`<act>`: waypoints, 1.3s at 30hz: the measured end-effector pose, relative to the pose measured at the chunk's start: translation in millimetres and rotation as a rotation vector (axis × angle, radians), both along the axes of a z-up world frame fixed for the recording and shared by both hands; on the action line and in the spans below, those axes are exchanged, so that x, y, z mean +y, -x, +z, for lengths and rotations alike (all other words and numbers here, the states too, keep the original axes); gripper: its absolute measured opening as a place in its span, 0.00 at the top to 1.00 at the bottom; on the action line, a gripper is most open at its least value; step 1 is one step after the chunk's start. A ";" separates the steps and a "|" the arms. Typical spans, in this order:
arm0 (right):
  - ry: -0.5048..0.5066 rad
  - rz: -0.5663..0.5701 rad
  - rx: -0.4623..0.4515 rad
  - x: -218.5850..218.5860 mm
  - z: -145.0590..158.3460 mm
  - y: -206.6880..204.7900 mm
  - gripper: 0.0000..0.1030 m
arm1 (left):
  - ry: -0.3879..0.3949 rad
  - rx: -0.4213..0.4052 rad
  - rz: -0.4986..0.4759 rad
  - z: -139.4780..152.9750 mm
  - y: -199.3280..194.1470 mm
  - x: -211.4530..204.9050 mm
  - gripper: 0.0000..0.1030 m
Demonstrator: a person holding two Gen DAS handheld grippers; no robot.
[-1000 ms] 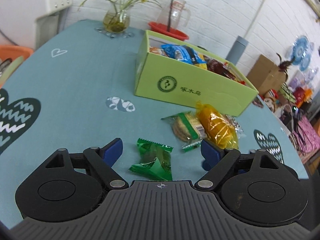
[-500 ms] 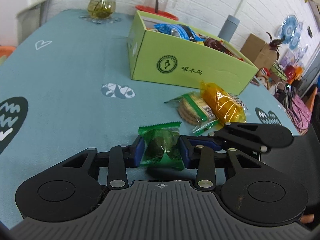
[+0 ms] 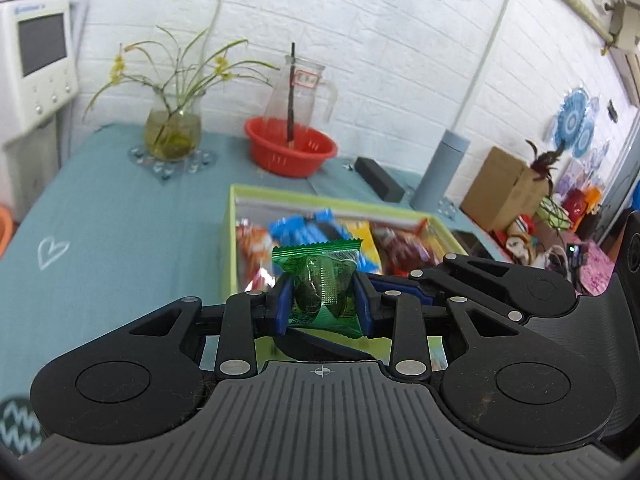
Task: Organize snacks
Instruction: 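Carry the green candy packet into the green box and release it, then grasp the yellow bread bag with the left gripper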
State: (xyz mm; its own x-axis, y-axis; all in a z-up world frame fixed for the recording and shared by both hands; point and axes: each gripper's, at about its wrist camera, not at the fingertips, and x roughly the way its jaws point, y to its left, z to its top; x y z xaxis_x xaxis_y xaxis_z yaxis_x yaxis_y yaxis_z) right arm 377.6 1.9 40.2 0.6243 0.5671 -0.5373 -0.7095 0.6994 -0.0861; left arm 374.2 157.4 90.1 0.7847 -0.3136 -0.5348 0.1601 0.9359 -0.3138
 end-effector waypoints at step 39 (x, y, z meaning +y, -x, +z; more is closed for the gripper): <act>-0.164 -0.147 0.287 -103.3 -80.0 35.9 0.02 | -0.018 0.232 -0.146 -83.4 9.2 -91.1 0.78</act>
